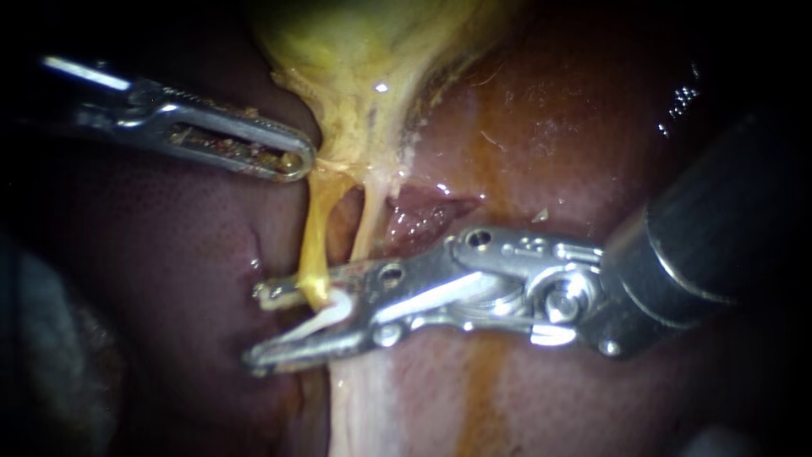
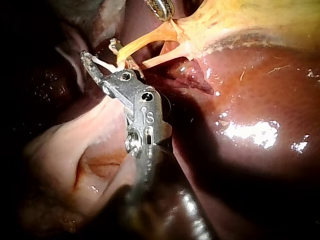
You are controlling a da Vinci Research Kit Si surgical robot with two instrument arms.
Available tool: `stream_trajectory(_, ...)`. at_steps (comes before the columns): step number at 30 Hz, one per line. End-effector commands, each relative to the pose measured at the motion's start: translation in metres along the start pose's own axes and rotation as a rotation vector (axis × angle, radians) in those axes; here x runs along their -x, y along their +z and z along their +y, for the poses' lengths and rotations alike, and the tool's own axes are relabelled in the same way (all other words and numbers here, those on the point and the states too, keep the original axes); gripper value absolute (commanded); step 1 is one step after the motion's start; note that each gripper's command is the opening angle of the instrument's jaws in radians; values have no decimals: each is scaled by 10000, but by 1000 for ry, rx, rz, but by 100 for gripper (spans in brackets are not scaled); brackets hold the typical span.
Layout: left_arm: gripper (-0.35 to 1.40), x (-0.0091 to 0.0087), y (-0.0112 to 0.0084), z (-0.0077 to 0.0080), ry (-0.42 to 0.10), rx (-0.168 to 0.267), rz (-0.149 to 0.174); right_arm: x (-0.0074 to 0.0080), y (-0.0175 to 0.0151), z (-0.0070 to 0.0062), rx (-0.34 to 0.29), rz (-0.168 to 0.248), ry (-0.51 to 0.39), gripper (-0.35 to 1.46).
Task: Clipping first clip left tube
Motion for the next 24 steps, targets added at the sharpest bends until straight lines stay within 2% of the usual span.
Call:
stream_trajectory(1, -35, 0, 0, 0, 0, 0, 0, 0, -1, -1, 2, 1, 16, 4)
stream_trajectory(8, -35, 0, 1, 0, 0, 0, 0, 4, -9, 0, 4, 1, 134, -35)
stream_trajectory(14, -35, 0, 1, 0, 0, 0, 0, 8, -16, -2, 3, -18, 156, -35)
stream_trajectory(24, -35, -1, 1, -3, 0, 0, 0, 11, -17, 1, 1, -20, 155, -35)
